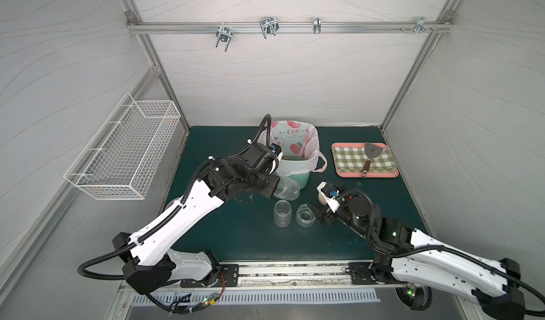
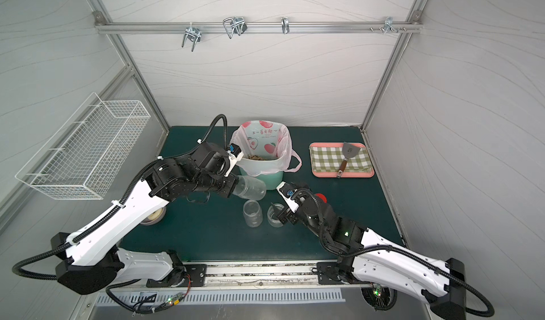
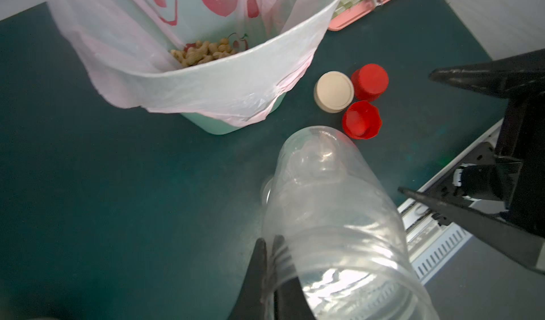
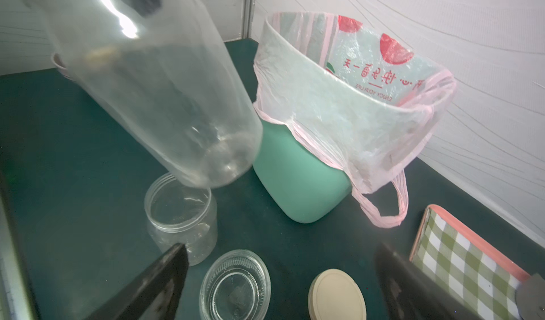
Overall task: Empty moldy peanuts from jars
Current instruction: Place the jar at the center of the board.
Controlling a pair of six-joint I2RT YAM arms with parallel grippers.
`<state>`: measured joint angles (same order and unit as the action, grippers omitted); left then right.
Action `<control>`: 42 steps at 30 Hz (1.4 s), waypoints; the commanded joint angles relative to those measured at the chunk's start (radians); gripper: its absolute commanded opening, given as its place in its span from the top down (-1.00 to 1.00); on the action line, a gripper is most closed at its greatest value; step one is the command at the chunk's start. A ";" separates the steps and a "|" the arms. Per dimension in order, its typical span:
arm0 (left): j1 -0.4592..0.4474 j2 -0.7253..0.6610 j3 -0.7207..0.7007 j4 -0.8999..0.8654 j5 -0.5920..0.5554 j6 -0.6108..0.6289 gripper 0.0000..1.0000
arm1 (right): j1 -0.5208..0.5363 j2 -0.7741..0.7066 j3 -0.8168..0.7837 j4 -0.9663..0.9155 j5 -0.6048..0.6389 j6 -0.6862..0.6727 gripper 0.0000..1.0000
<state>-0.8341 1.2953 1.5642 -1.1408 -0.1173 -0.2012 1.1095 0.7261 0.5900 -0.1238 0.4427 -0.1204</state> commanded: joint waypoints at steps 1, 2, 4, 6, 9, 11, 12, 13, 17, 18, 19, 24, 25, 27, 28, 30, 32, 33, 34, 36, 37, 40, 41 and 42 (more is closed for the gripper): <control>-0.004 0.000 0.039 -0.148 -0.099 0.023 1.00 | 0.000 -0.016 -0.022 0.071 0.084 0.048 -0.98; -0.004 -0.005 0.036 -0.162 -0.108 0.022 1.00 | -0.001 -0.023 -0.027 0.074 0.087 0.051 -0.99; -0.004 -0.013 0.037 -0.196 -0.132 0.016 1.00 | -0.006 -0.041 -0.038 0.081 0.089 0.054 -0.98; -0.003 -0.018 0.037 -0.223 -0.146 0.017 1.00 | -0.011 -0.055 -0.051 0.088 0.090 0.061 -0.98; -0.002 -0.022 0.024 -0.241 -0.156 0.024 1.00 | -0.027 -0.078 -0.074 0.101 0.114 0.102 -0.99; 0.012 -0.022 0.002 -0.238 -0.148 0.032 1.00 | -0.045 -0.088 -0.090 0.111 0.109 0.116 -0.98; 0.032 -0.022 -0.011 -0.230 -0.125 0.036 1.00 | -0.054 -0.091 -0.094 0.109 0.103 0.122 -0.98; 0.056 -0.023 -0.028 -0.217 -0.095 0.043 1.00 | -0.063 -0.095 -0.096 0.106 0.093 0.127 -0.98; 0.154 -0.033 -0.102 -0.150 0.016 0.076 1.00 | -0.091 -0.111 -0.107 0.099 0.057 0.143 -0.98; 0.166 -0.030 -0.114 -0.138 0.030 0.082 1.00 | -0.095 -0.116 -0.111 0.099 0.056 0.145 -0.98; 0.173 -0.025 -0.124 -0.132 0.041 0.087 1.00 | -0.098 -0.119 -0.115 0.101 0.057 0.145 -0.98; 0.190 0.028 -0.148 -0.116 0.049 0.093 1.00 | -0.105 -0.136 -0.122 0.100 0.051 0.149 -0.99; 0.191 0.034 -0.150 -0.114 0.050 0.090 1.00 | -0.107 -0.140 -0.124 0.099 0.050 0.149 -0.99; 0.191 0.036 -0.163 -0.092 0.061 0.085 1.00 | -0.108 -0.140 -0.125 0.099 0.049 0.152 -0.98; 0.191 0.036 -0.172 -0.079 0.065 0.081 1.00 | -0.108 -0.140 -0.126 0.099 0.048 0.152 -0.98; 0.191 0.043 -0.193 -0.068 0.064 0.077 1.00 | -0.109 -0.139 -0.127 0.099 0.047 0.154 -0.99; 0.191 0.066 -0.199 -0.101 0.016 0.068 1.00 | -0.110 -0.139 -0.125 0.096 0.045 0.153 -0.98; 0.191 0.078 -0.201 -0.119 -0.005 0.065 1.00 | -0.110 -0.141 -0.125 0.097 0.042 0.155 -0.98; 0.191 0.084 -0.210 -0.122 -0.019 0.062 1.00 | -0.110 -0.142 -0.125 0.096 0.039 0.155 -0.98; 0.191 0.091 -0.229 -0.113 -0.021 0.059 1.00 | -0.110 -0.142 -0.126 0.098 0.039 0.158 -0.98; 0.191 0.095 -0.237 -0.108 -0.016 0.057 1.00 | -0.112 -0.144 -0.127 0.098 0.039 0.157 -0.98; 0.191 0.109 -0.257 -0.098 -0.020 0.049 1.00 | -0.111 -0.142 -0.125 0.096 0.039 0.158 -0.98; 0.191 0.118 -0.260 -0.091 -0.015 0.049 1.00 | -0.111 -0.144 -0.125 0.095 0.040 0.157 -0.99; 0.190 0.127 -0.262 -0.088 -0.012 0.047 1.00 | -0.112 -0.143 -0.125 0.096 0.039 0.158 -0.99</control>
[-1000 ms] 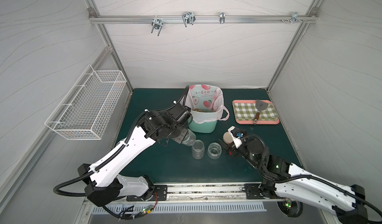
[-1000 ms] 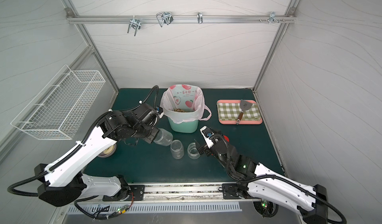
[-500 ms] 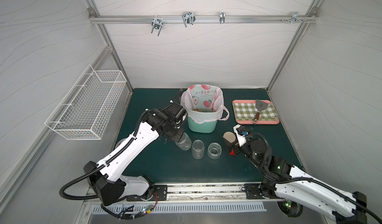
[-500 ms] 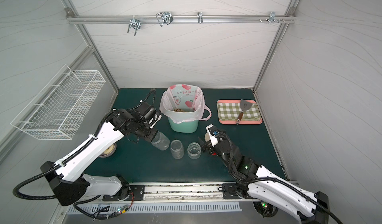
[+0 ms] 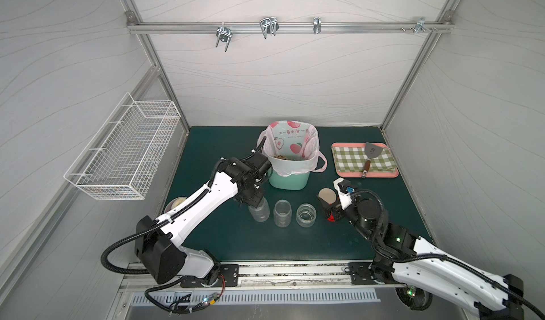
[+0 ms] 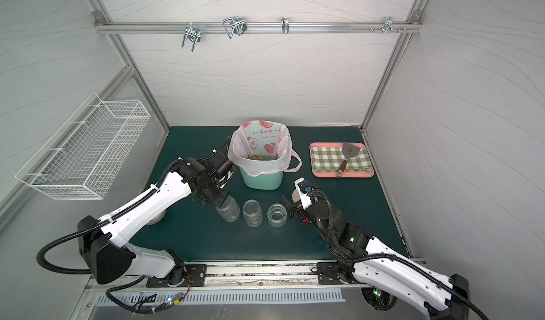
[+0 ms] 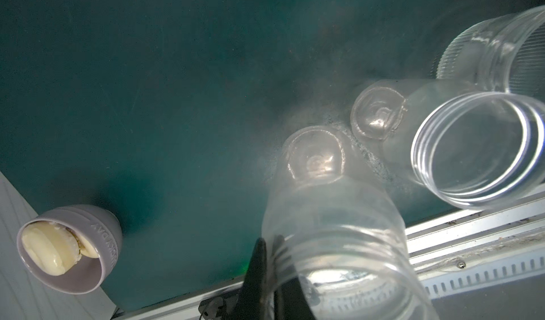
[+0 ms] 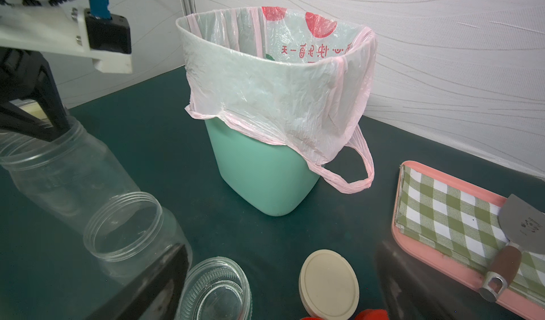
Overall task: Empty moldy peanuts from jars
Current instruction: Place the jar at the center of the board.
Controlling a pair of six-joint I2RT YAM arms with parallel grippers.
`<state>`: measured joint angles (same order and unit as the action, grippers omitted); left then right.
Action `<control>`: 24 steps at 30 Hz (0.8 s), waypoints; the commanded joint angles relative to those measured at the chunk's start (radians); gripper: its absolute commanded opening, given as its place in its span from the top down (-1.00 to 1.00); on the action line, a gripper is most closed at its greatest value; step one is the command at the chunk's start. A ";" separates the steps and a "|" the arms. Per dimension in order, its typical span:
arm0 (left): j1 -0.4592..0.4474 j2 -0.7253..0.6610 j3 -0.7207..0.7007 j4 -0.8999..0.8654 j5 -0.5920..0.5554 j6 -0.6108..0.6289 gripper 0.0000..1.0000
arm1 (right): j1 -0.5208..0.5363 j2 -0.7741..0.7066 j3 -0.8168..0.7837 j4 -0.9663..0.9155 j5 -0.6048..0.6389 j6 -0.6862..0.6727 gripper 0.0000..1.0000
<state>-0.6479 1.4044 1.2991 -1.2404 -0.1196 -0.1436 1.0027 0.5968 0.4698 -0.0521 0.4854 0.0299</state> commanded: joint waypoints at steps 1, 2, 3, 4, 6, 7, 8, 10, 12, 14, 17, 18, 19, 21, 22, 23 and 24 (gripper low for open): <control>0.003 0.026 0.002 0.012 -0.006 -0.013 1.00 | -0.007 -0.012 -0.005 0.023 -0.003 0.008 -0.98; 0.001 0.035 0.001 0.013 -0.006 -0.014 1.00 | -0.006 -0.014 -0.006 0.021 -0.004 0.008 -0.98; -0.001 0.042 -0.003 0.016 -0.007 -0.017 1.00 | -0.006 -0.012 -0.005 0.021 -0.004 0.008 -0.98; -0.002 0.045 -0.004 0.020 -0.010 -0.019 1.00 | -0.007 -0.014 -0.006 0.021 -0.004 0.008 -0.98; -0.005 0.051 -0.009 0.026 -0.011 -0.024 1.00 | -0.007 -0.015 -0.006 0.021 -0.004 0.008 -0.98; -0.007 0.054 -0.010 0.029 -0.012 -0.026 1.00 | -0.008 -0.014 -0.007 0.023 -0.005 0.008 -0.98; -0.008 0.060 -0.012 0.028 -0.020 -0.030 1.00 | -0.008 -0.014 -0.007 0.024 -0.004 0.010 -0.98; -0.010 0.068 -0.018 0.026 -0.035 -0.034 1.00 | -0.009 -0.013 -0.007 0.026 -0.007 0.010 -0.98; -0.010 0.080 -0.022 0.022 -0.049 -0.040 1.00 | -0.008 -0.010 -0.005 0.026 -0.010 0.010 -0.98; -0.010 0.089 -0.027 0.027 -0.051 -0.042 1.00 | -0.009 -0.009 -0.006 0.025 -0.010 0.010 -0.98; -0.011 0.103 -0.033 0.033 -0.049 -0.045 1.00 | -0.009 -0.014 -0.005 0.024 -0.010 0.010 -0.98; -0.012 0.106 -0.035 0.036 -0.049 -0.047 1.00 | -0.009 -0.015 -0.005 0.023 -0.010 0.010 -0.98; -0.012 0.107 -0.036 0.040 -0.047 -0.047 1.00 | -0.010 -0.015 -0.005 0.022 -0.010 0.010 -0.98; -0.012 0.107 -0.040 0.046 -0.044 -0.051 1.00 | -0.009 -0.016 -0.005 0.020 -0.008 0.010 -0.99; -0.013 0.107 -0.040 0.048 -0.043 -0.054 1.00 | -0.010 -0.018 -0.006 0.021 -0.008 0.011 -0.98; -0.016 0.106 -0.041 0.051 -0.044 -0.058 1.00 | -0.009 -0.020 -0.007 0.020 -0.008 0.010 -0.99; -0.017 0.104 -0.043 0.056 -0.043 -0.061 1.00 | -0.010 -0.022 -0.007 0.020 -0.008 0.011 -0.98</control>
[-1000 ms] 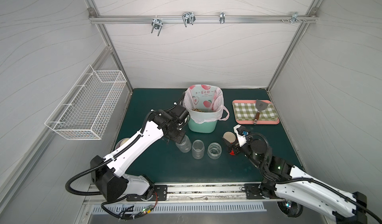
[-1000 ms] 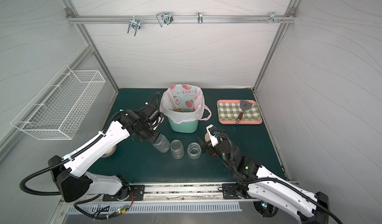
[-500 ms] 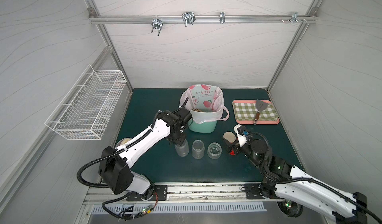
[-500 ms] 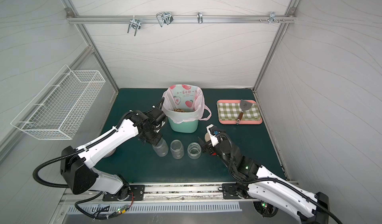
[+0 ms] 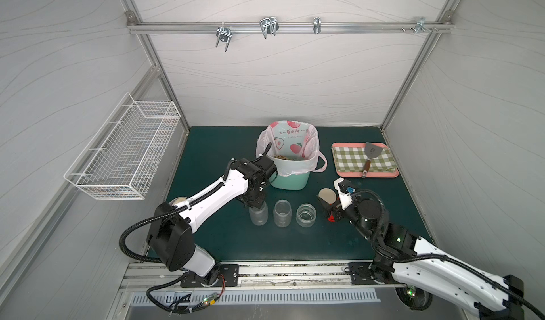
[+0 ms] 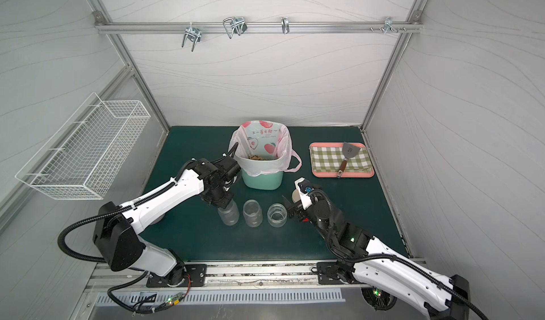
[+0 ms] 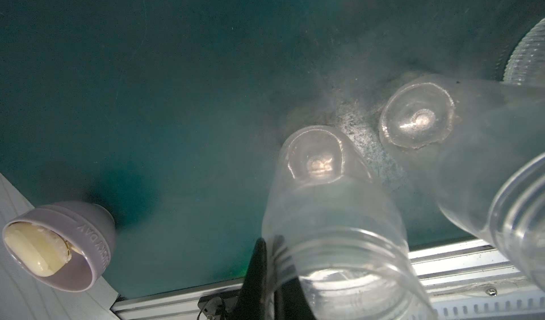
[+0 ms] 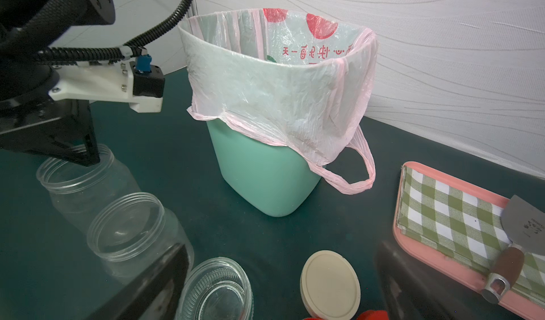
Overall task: Empty moldy peanuts from jars
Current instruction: Place the jar at the center of the board.
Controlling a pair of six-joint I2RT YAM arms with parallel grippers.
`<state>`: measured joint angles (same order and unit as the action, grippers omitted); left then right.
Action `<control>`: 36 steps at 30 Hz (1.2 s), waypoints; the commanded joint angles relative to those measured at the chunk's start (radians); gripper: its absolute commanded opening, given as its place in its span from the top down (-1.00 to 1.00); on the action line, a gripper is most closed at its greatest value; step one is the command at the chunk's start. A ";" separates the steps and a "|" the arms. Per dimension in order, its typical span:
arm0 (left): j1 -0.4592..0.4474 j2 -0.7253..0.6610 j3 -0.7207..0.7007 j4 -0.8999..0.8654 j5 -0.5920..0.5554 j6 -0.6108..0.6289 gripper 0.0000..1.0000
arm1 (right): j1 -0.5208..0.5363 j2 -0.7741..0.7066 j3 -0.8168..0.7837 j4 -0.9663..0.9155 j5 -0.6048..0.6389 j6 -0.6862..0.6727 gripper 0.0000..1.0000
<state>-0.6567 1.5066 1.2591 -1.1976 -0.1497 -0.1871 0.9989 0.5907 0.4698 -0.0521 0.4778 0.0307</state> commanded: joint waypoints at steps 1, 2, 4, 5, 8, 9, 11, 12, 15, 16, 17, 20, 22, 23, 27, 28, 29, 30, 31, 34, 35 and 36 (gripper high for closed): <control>-0.010 0.000 -0.006 0.021 -0.010 -0.021 1.00 | -0.007 -0.017 -0.008 0.021 -0.001 0.011 -0.99; -0.012 -0.003 -0.012 0.030 -0.003 -0.022 1.00 | -0.007 -0.016 -0.008 0.021 -0.001 0.011 -0.99; -0.017 -0.002 -0.017 0.039 -0.003 -0.030 1.00 | -0.007 -0.014 -0.008 0.020 -0.002 0.011 -0.98; -0.018 0.002 -0.018 0.038 -0.010 -0.032 1.00 | -0.007 -0.014 -0.007 0.020 -0.003 0.011 -0.98; -0.024 0.024 -0.017 0.032 -0.026 -0.035 1.00 | -0.006 -0.014 -0.007 0.018 -0.002 0.011 -0.98; -0.025 0.030 -0.017 0.034 -0.028 -0.037 1.00 | -0.007 -0.015 -0.007 0.019 -0.002 0.011 -0.99; -0.029 0.033 -0.023 0.042 -0.031 -0.041 1.00 | -0.008 -0.019 -0.007 0.017 -0.002 0.010 -0.98; -0.030 0.033 -0.024 0.044 -0.034 -0.044 1.00 | -0.008 -0.021 -0.007 0.015 -0.001 0.010 -0.98; -0.032 0.033 -0.024 0.045 -0.040 -0.046 1.00 | -0.009 -0.025 -0.010 0.017 -0.002 0.012 -0.99; -0.033 0.033 -0.024 0.044 -0.041 -0.047 0.97 | -0.009 -0.027 -0.010 0.015 -0.002 0.012 -0.99; -0.033 0.033 -0.023 0.045 -0.042 -0.048 0.94 | -0.010 -0.025 -0.010 0.016 -0.002 0.013 -0.98; -0.035 0.031 -0.030 0.053 -0.045 -0.049 0.88 | -0.010 -0.026 -0.010 0.017 -0.002 0.013 -0.98; -0.035 0.036 -0.035 0.053 -0.044 -0.049 0.86 | -0.010 -0.026 -0.010 0.015 -0.002 0.014 -0.98; -0.035 0.037 -0.035 0.053 -0.044 -0.049 0.83 | -0.010 -0.026 -0.010 0.015 -0.003 0.013 -0.98; -0.039 0.033 -0.043 0.061 -0.043 -0.052 0.71 | -0.011 -0.027 -0.010 0.015 -0.004 0.014 -0.99; -0.040 0.029 -0.044 0.064 -0.043 -0.052 0.65 | -0.011 -0.027 -0.010 0.014 -0.003 0.014 -0.99; -0.039 0.026 -0.047 0.065 -0.044 -0.052 0.62 | -0.011 -0.028 -0.010 0.015 -0.003 0.016 -0.98; -0.040 0.023 -0.047 0.066 -0.047 -0.054 0.58 | -0.012 -0.028 -0.010 0.014 -0.004 0.014 -0.98; -0.040 0.020 -0.047 0.067 -0.047 -0.054 0.53 | -0.011 -0.028 -0.010 0.012 -0.003 0.014 -0.98; -0.039 0.002 -0.044 0.070 -0.048 -0.054 0.36 | -0.012 -0.031 -0.010 0.012 -0.002 0.013 -0.98; -0.040 -0.005 -0.042 0.070 -0.050 -0.054 0.29 | -0.011 -0.031 -0.010 0.012 -0.002 0.013 -0.99; -0.040 -0.013 -0.038 0.069 -0.052 -0.054 0.20 | -0.011 -0.032 -0.010 0.012 -0.002 0.014 -0.99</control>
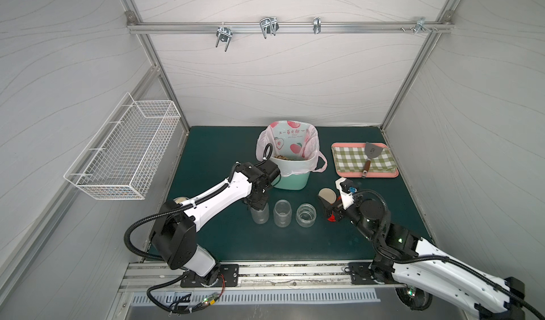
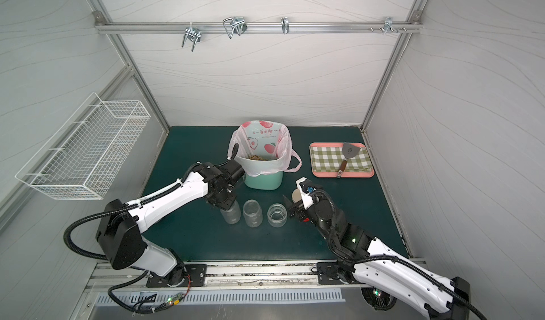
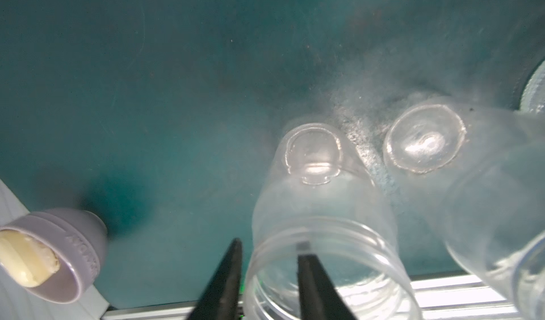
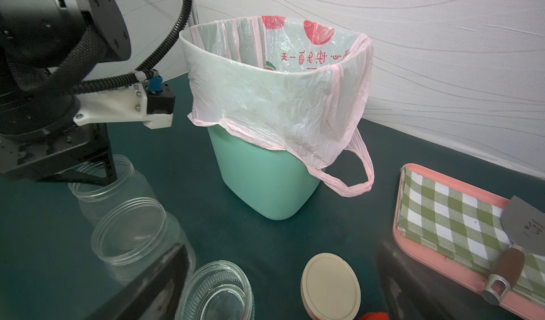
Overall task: Empty moldy peanuts from jars
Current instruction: Place the jar at the center of the board, then reset both arms
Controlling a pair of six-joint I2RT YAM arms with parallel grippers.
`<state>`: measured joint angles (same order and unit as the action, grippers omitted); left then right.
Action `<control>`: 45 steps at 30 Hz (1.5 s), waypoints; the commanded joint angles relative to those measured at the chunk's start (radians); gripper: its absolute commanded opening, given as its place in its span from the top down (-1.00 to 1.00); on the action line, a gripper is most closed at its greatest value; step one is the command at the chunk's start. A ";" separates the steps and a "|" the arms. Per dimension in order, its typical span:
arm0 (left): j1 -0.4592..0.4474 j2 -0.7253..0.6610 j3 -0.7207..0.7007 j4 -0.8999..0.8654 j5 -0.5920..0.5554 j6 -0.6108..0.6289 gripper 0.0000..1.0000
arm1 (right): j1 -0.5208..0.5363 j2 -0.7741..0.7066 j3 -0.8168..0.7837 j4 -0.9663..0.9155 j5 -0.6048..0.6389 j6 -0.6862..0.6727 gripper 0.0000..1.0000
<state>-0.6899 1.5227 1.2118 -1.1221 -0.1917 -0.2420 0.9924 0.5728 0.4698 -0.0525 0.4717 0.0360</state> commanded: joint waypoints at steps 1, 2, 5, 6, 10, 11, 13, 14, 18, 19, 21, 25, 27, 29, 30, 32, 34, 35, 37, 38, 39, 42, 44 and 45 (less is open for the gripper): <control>-0.006 -0.035 0.012 -0.008 -0.014 0.001 0.16 | -0.005 -0.013 -0.010 0.013 0.005 0.009 -0.98; -0.007 -0.044 0.017 -0.010 -0.019 0.001 0.07 | -0.005 -0.013 -0.010 0.013 0.004 0.009 -0.98; -0.007 -0.079 0.033 -0.017 -0.035 -0.001 -0.22 | -0.005 -0.013 -0.010 0.013 0.004 0.009 -0.99; -0.007 -0.093 0.040 -0.019 -0.039 -0.001 -0.28 | -0.005 -0.013 -0.011 0.013 0.004 0.008 -0.99; -0.006 -0.156 0.059 -0.018 -0.050 -0.001 -0.48 | -0.007 -0.012 -0.011 0.013 0.005 0.008 -0.98; -0.007 -0.175 0.064 -0.014 -0.050 -0.002 -0.50 | -0.007 -0.012 -0.011 0.014 0.005 0.010 -0.99; -0.007 -0.213 0.068 -0.002 -0.046 0.000 -0.51 | -0.006 -0.011 -0.011 0.013 0.005 0.010 -0.98; -0.006 -0.238 0.070 0.008 -0.051 -0.003 -0.51 | -0.007 -0.012 -0.011 0.014 0.004 0.010 -0.99; -0.005 -0.355 0.027 0.093 -0.092 -0.020 -0.52 | -0.008 -0.011 -0.013 0.016 0.003 0.012 -0.98; -0.003 -0.385 0.013 0.115 -0.112 -0.024 -0.52 | -0.008 -0.010 -0.013 0.016 0.002 0.012 -0.98; 0.001 -0.452 -0.031 0.171 -0.162 -0.029 -0.53 | -0.009 -0.010 -0.013 0.014 0.005 0.011 -0.98; 0.009 -0.594 -0.115 0.282 -0.209 -0.045 -0.54 | -0.016 -0.013 -0.019 0.014 0.017 0.018 -0.99; 0.014 -0.649 -0.154 0.330 -0.214 -0.052 -0.53 | -0.019 -0.017 -0.020 0.013 0.023 0.018 -0.98; 0.015 -0.694 -0.190 0.372 -0.219 -0.054 -0.53 | -0.026 -0.021 -0.019 0.011 0.041 0.022 -0.98; 0.014 -0.713 -0.207 0.394 -0.218 -0.048 -0.53 | -0.029 -0.022 -0.017 0.008 0.056 0.019 -0.98; 0.014 -0.746 -0.252 0.449 -0.230 -0.041 -0.49 | -0.040 -0.031 -0.012 -0.001 0.093 0.023 -0.98; 0.014 -0.767 -0.283 0.507 -0.241 -0.043 -0.49 | -0.059 -0.039 -0.009 -0.009 0.122 0.024 -0.98; 0.013 -0.779 -0.308 0.554 -0.262 -0.037 -0.51 | -0.073 -0.045 -0.010 -0.013 0.131 0.023 -0.98; 0.013 -0.804 -0.368 0.641 -0.333 -0.019 -0.53 | -0.103 -0.056 -0.009 -0.018 0.147 0.022 -0.98; 0.013 -0.817 -0.405 0.692 -0.383 -0.001 -0.54 | -0.121 -0.058 -0.007 -0.022 0.155 0.022 -0.98; 0.013 -0.832 -0.441 0.741 -0.424 0.024 -0.57 | -0.137 -0.060 -0.004 -0.025 0.159 0.021 -0.98; 0.015 -0.882 -0.617 1.013 -0.588 0.130 -0.53 | -0.198 -0.055 -0.003 -0.006 0.191 0.025 -0.98; 0.032 -0.901 -0.721 1.186 -0.651 0.218 -0.52 | -0.249 -0.041 -0.013 0.036 0.202 0.010 -0.99; 0.050 -0.903 -0.754 1.233 -0.658 0.244 -0.54 | -0.275 -0.032 -0.019 0.058 0.200 -0.005 -0.99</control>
<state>-0.6682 0.6365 0.5251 -0.2047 -0.6922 -0.1215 0.7658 0.5304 0.4557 -0.0540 0.6266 0.0509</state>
